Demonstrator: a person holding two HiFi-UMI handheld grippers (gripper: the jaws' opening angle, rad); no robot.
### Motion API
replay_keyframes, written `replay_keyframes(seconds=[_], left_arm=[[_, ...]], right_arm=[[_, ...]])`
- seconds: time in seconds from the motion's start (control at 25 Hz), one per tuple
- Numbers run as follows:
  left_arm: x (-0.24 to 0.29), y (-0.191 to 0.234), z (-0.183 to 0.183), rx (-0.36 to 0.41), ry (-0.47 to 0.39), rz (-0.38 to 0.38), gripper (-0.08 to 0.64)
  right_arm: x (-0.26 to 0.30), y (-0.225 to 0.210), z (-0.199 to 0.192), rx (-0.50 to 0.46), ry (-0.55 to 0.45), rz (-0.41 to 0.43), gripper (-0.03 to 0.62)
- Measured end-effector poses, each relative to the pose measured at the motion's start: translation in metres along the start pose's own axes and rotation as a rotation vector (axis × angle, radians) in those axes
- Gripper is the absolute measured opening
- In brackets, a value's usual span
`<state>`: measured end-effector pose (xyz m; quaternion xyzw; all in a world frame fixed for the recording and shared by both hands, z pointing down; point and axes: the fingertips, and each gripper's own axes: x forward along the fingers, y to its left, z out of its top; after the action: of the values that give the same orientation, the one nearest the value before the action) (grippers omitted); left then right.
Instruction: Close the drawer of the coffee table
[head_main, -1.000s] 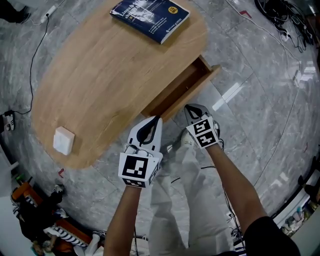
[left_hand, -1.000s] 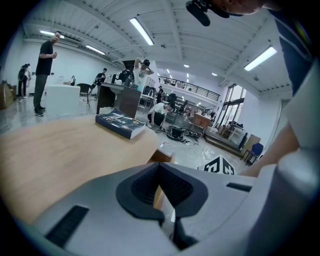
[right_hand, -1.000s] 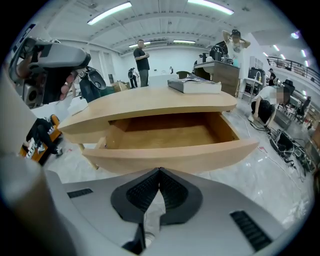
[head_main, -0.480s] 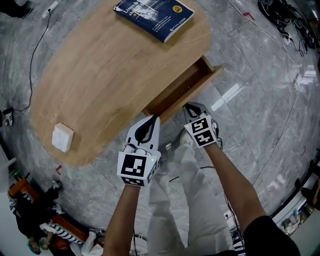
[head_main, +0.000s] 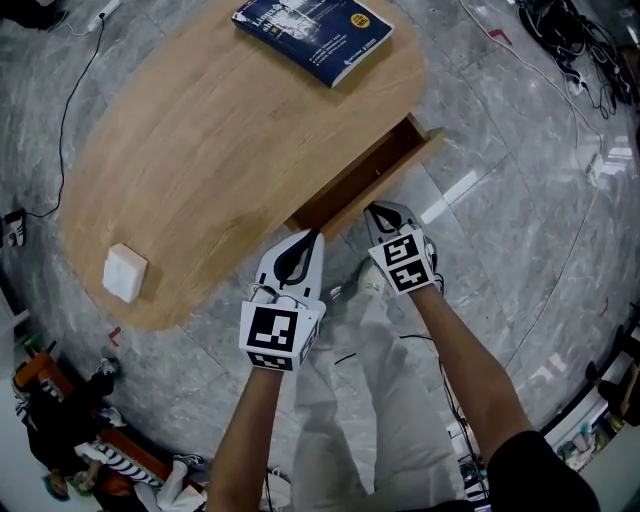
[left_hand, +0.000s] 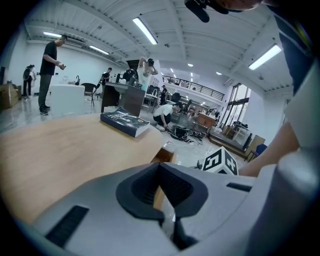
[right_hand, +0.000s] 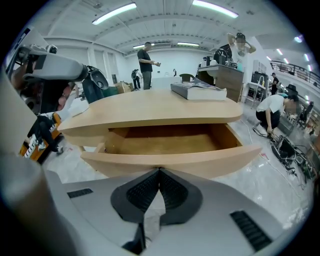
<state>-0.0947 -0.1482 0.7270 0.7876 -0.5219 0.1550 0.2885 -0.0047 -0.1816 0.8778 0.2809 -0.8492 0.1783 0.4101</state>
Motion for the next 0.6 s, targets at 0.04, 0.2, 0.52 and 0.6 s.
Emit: replay_keyframes(seconds=[0.04,0.2,0.52,0.6], left_arm=[[0.0,0.0,0.0,-0.001,0.001,0.002,-0.002],[0.001,0.001,-0.002,-0.012,0.001,0.008,-0.002],[-0.002,0.007,-0.006,-0.024,0.006,0.029,-0.002],[-0.002,0.008,-0.007,-0.032,0.006,0.032,-0.002]], right_arm=[[0.001,0.0,0.001,0.0,-0.001,0.001,0.012],[0.004,0.0,0.007,-0.004,-0.004,0.006,0.012],[0.011,-0.002,0.017,-0.02,-0.003,0.015,0.012],[0.012,-0.002,0.019,-0.021,-0.007,0.02,0.012]])
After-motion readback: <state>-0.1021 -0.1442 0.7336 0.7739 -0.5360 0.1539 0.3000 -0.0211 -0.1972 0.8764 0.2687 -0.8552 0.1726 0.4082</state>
